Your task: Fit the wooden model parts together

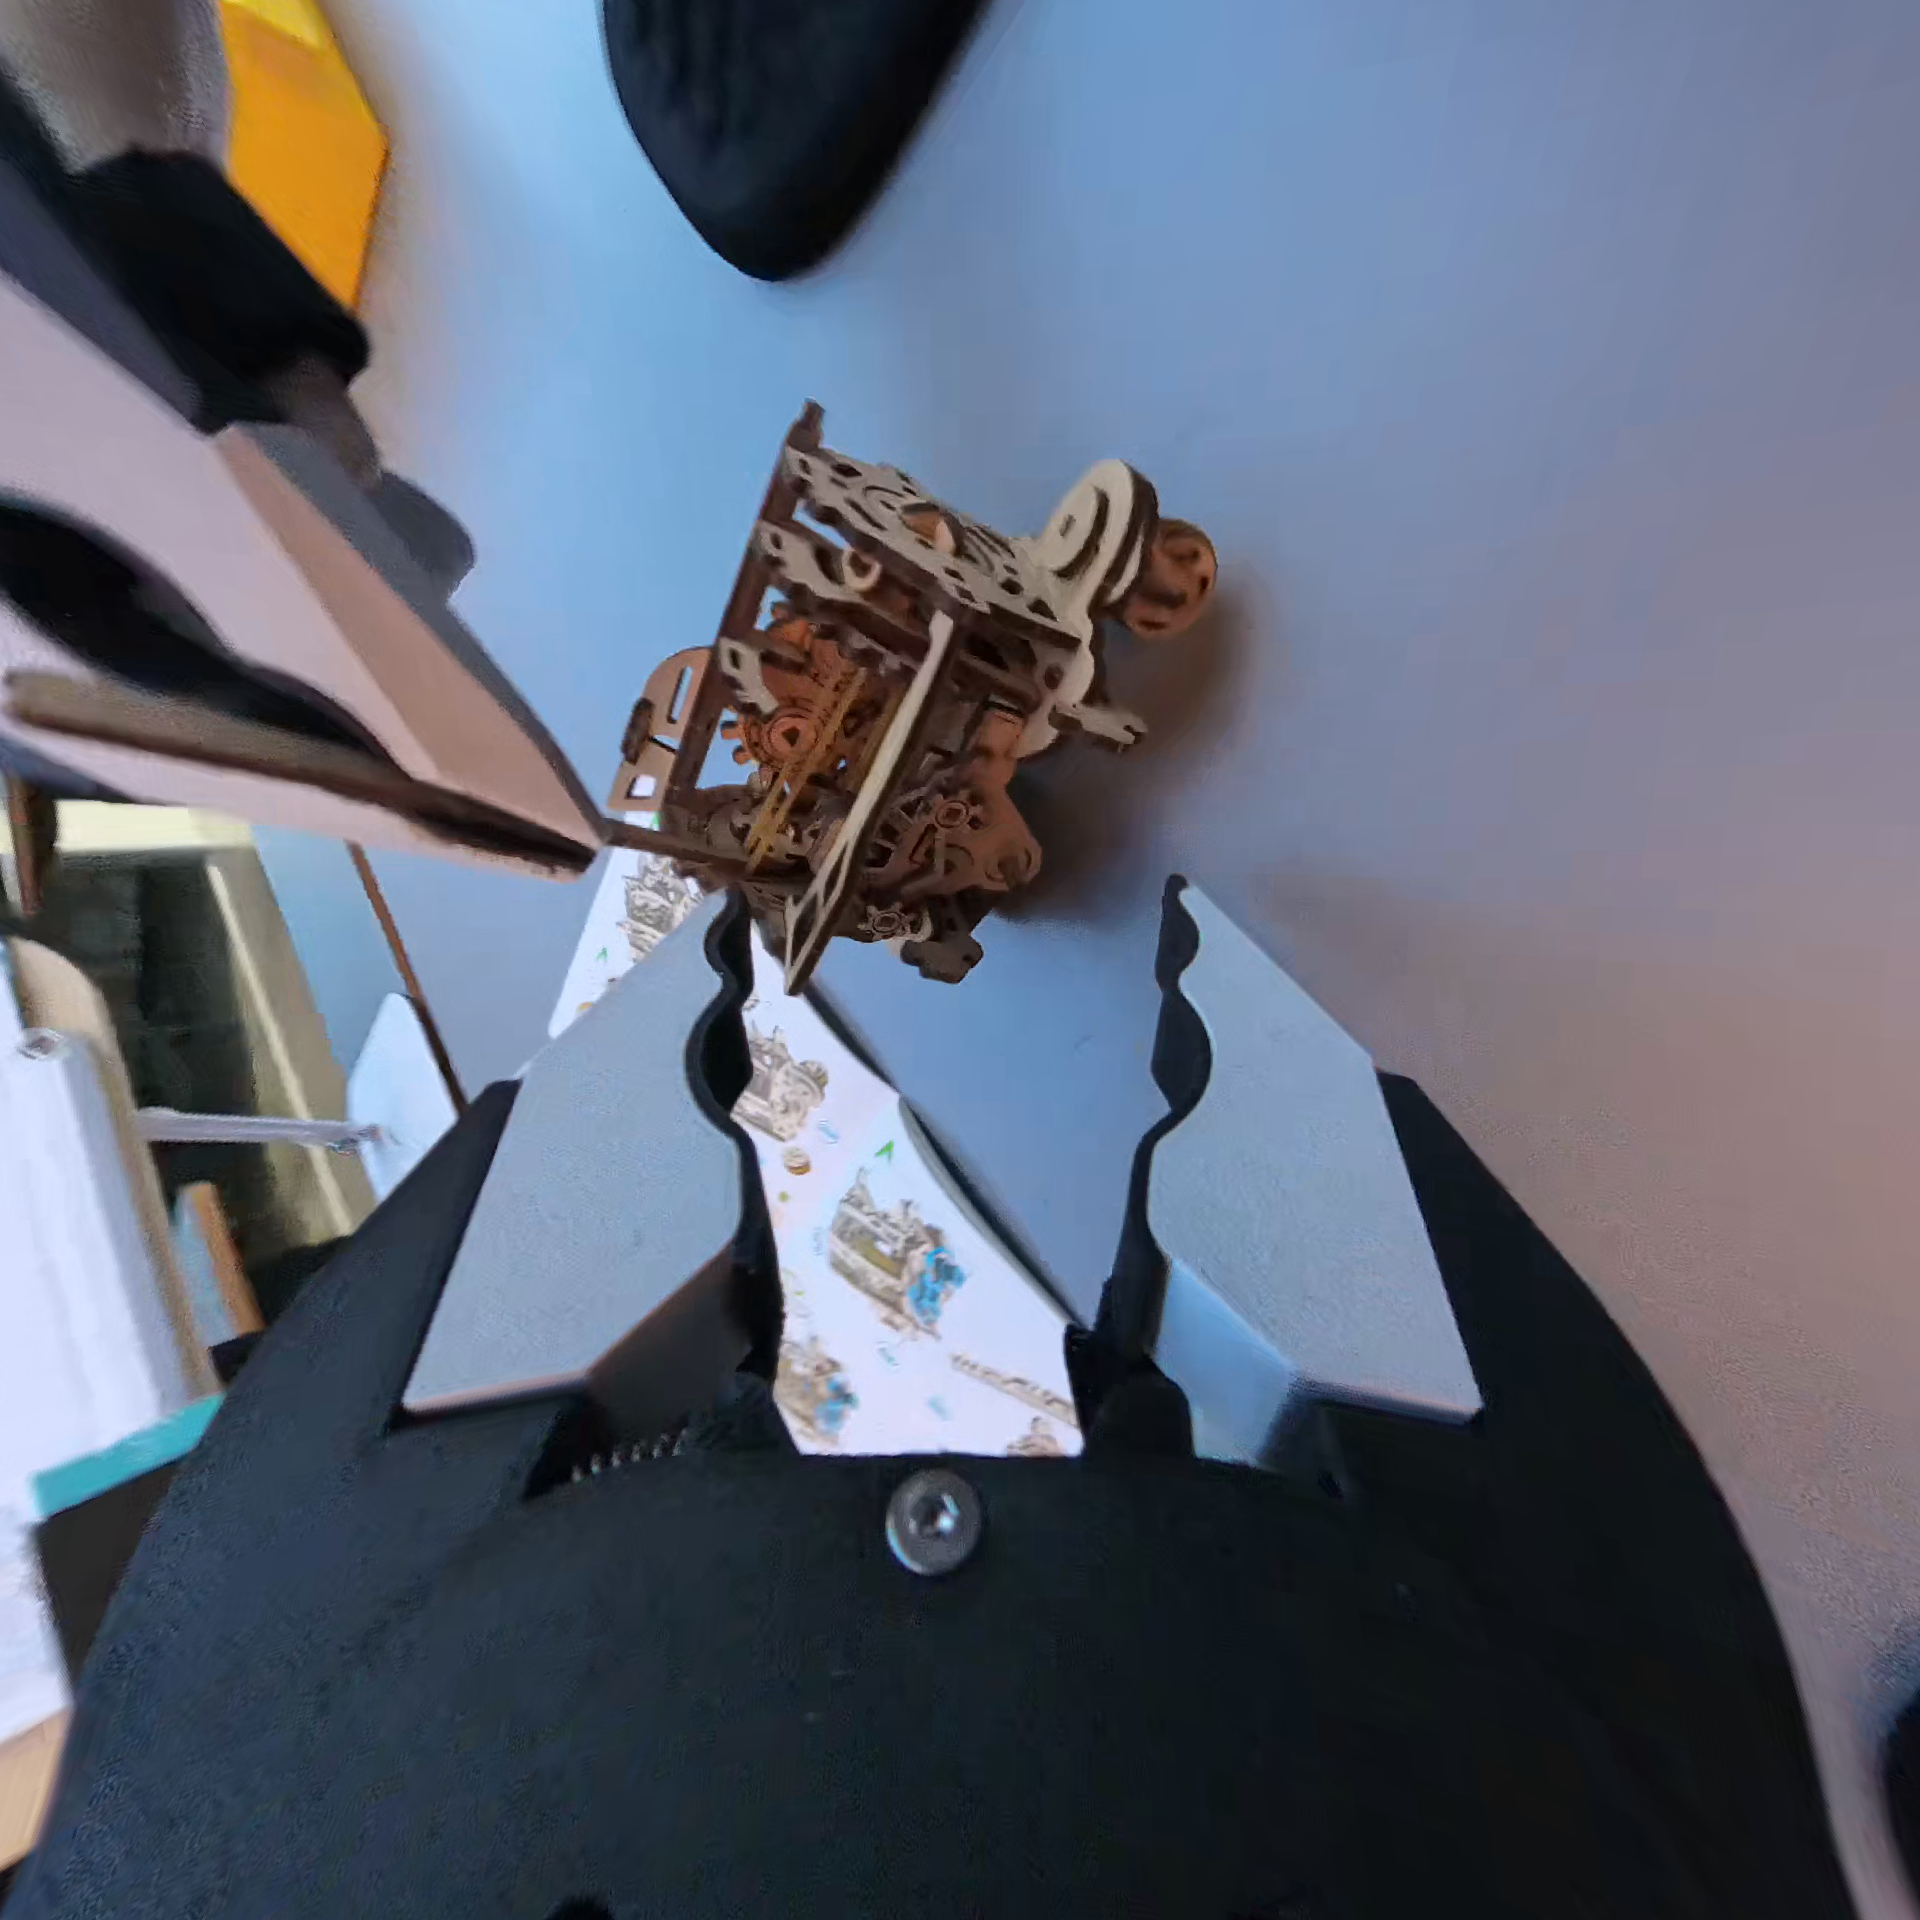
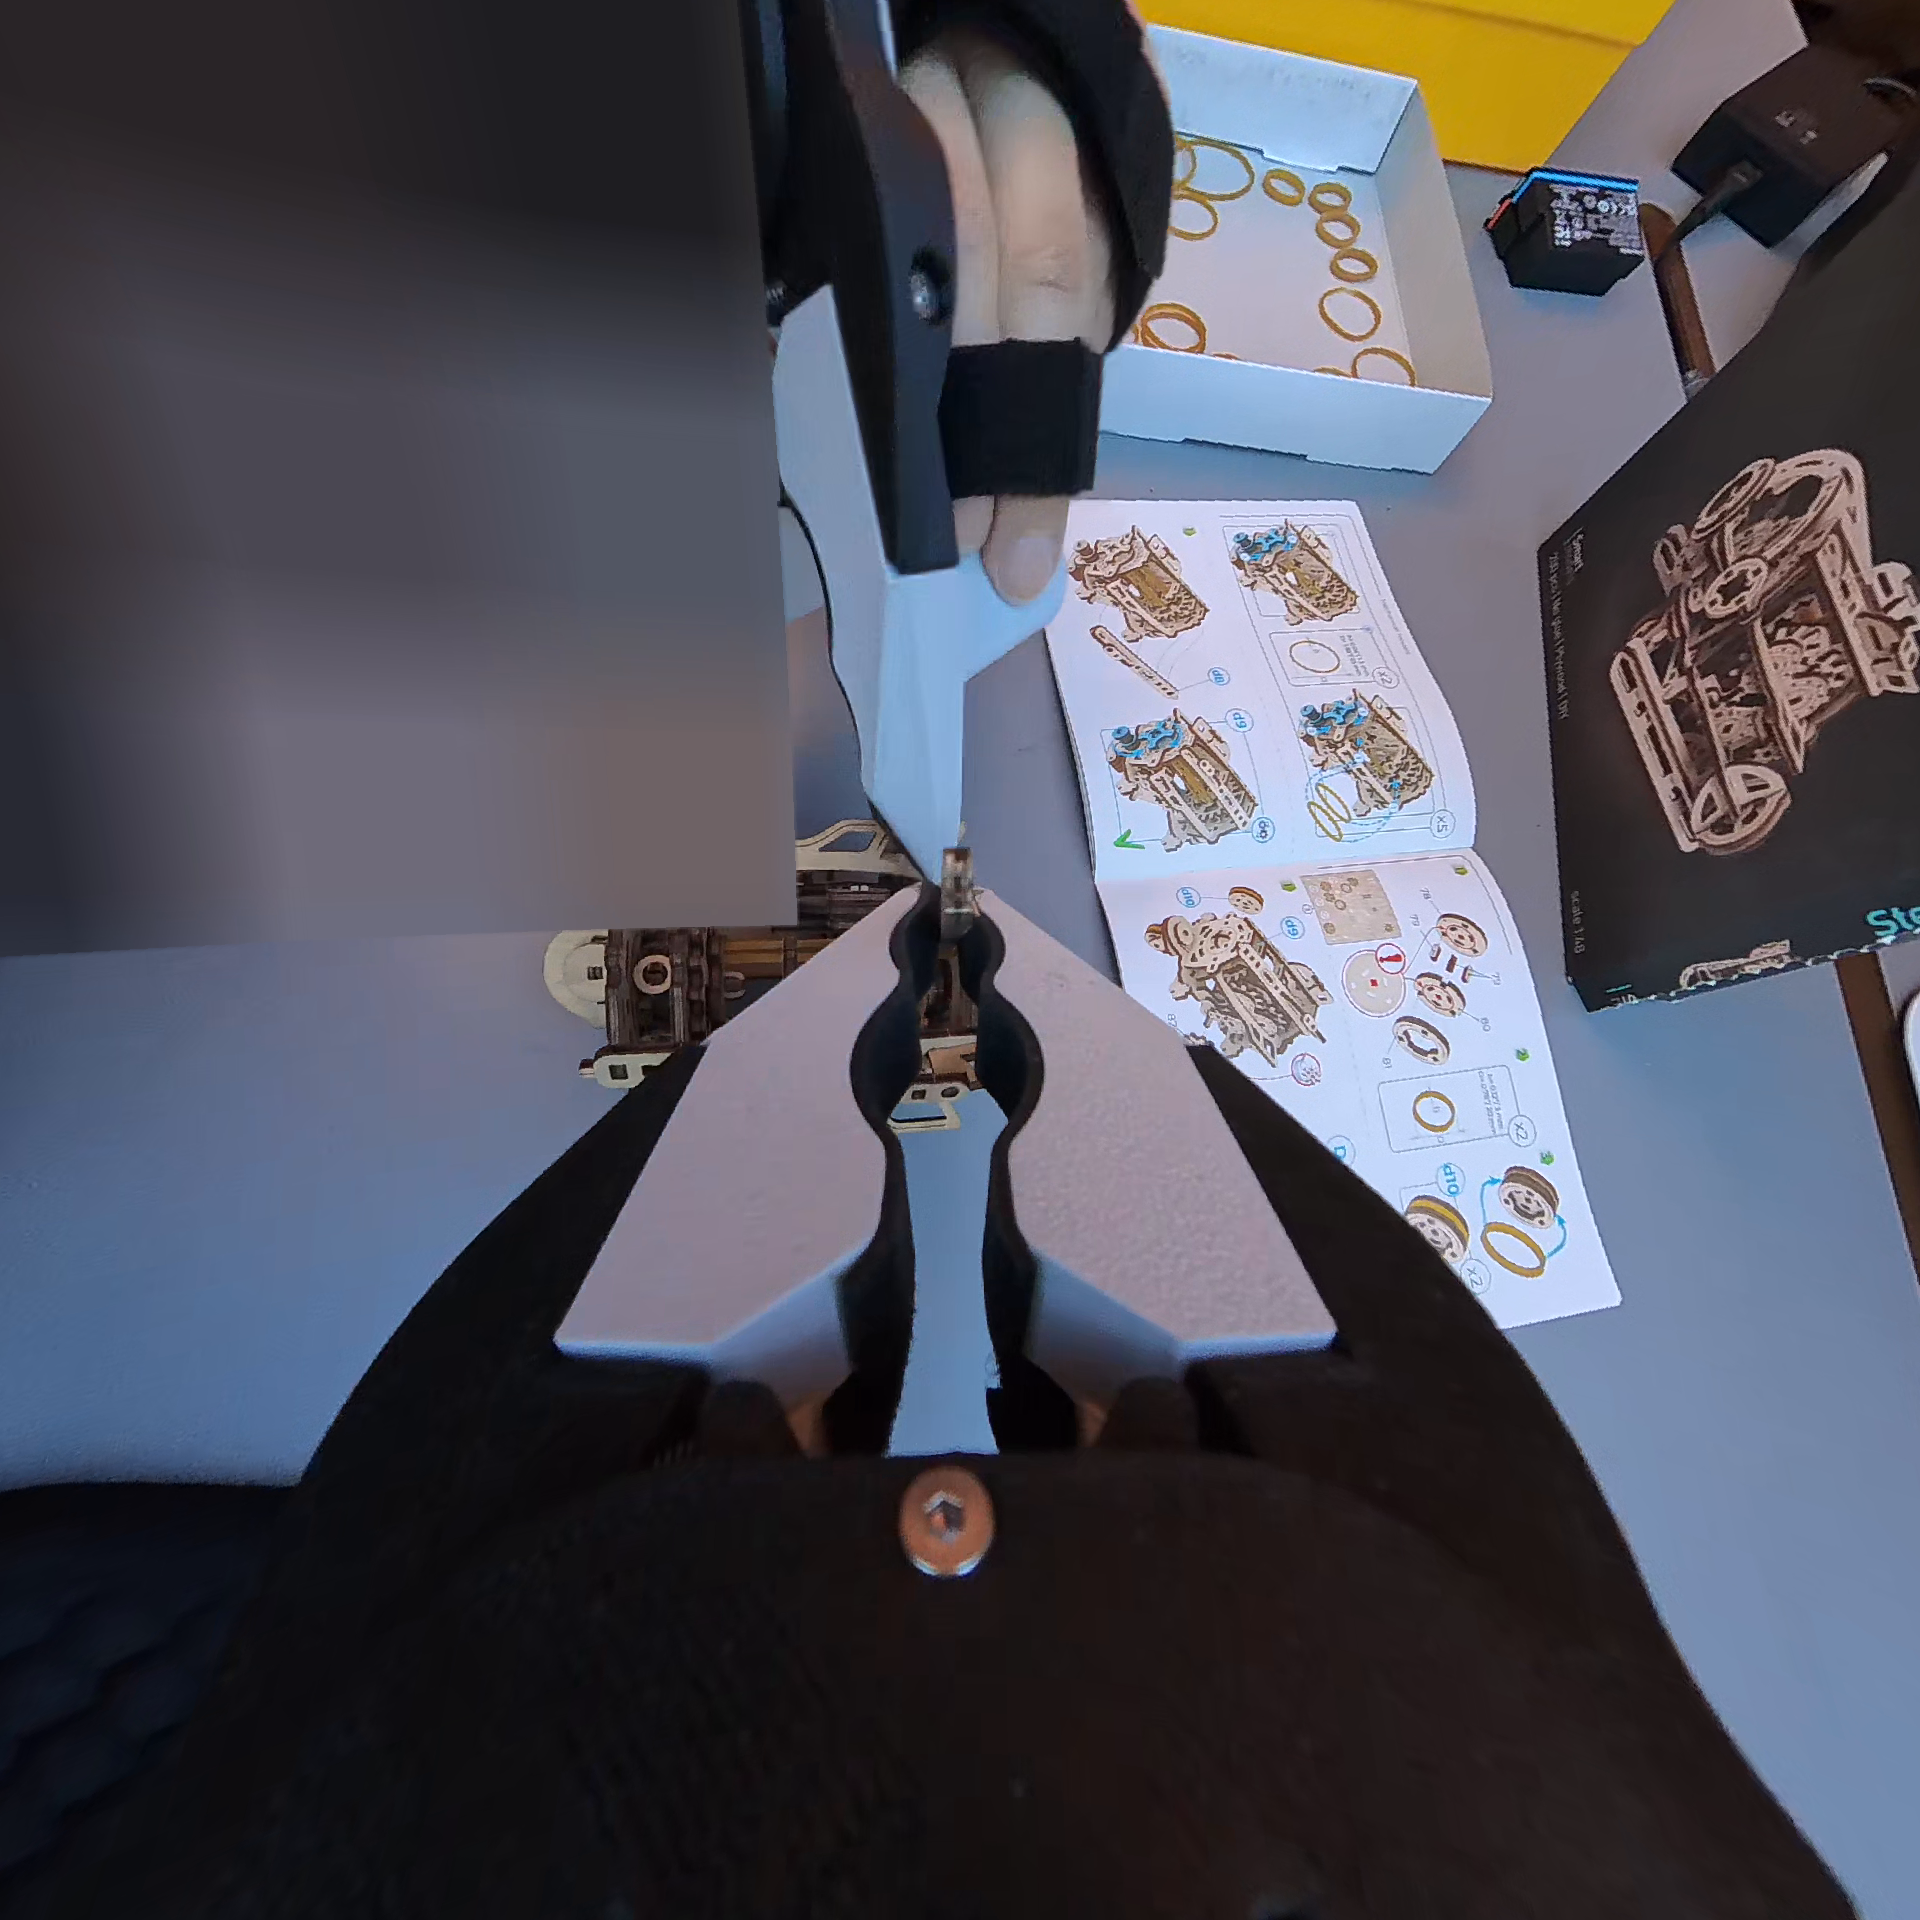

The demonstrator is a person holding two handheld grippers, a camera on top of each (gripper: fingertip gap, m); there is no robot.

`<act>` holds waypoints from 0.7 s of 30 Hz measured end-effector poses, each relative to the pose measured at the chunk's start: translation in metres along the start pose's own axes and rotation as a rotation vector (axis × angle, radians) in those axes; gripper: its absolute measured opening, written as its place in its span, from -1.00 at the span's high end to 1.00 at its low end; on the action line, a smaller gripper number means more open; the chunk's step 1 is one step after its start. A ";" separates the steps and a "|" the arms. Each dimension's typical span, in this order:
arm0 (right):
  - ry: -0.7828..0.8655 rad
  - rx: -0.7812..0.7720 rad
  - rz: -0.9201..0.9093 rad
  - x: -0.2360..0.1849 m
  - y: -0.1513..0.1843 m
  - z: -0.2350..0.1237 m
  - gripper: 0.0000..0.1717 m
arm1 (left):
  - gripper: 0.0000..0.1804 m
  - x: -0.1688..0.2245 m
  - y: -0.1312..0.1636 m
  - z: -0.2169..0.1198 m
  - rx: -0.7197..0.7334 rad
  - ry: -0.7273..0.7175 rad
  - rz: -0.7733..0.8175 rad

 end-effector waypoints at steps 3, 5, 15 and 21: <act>-0.008 0.000 0.000 0.000 -0.001 0.001 0.99 | 0.18 0.000 -0.002 0.004 -0.009 0.015 0.101; -0.011 0.003 0.004 0.001 -0.001 0.001 0.99 | 0.17 -0.001 0.002 0.007 -0.036 0.020 0.138; -0.017 0.005 0.008 0.001 0.000 0.001 0.99 | 0.23 -0.003 0.001 0.012 -0.039 0.020 0.181; -0.016 0.003 0.007 0.002 0.000 0.000 0.99 | 0.23 -0.003 0.000 0.014 -0.045 0.001 0.192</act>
Point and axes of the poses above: each gripper's, where its closed fingertips meet, z out along the fingers, y out of its underside, x = y × z across the jaws, the point moved 8 cm from there along -z, back along the fingers, and after that the axes turned 1 degree about -y, right-handed, at the moved point
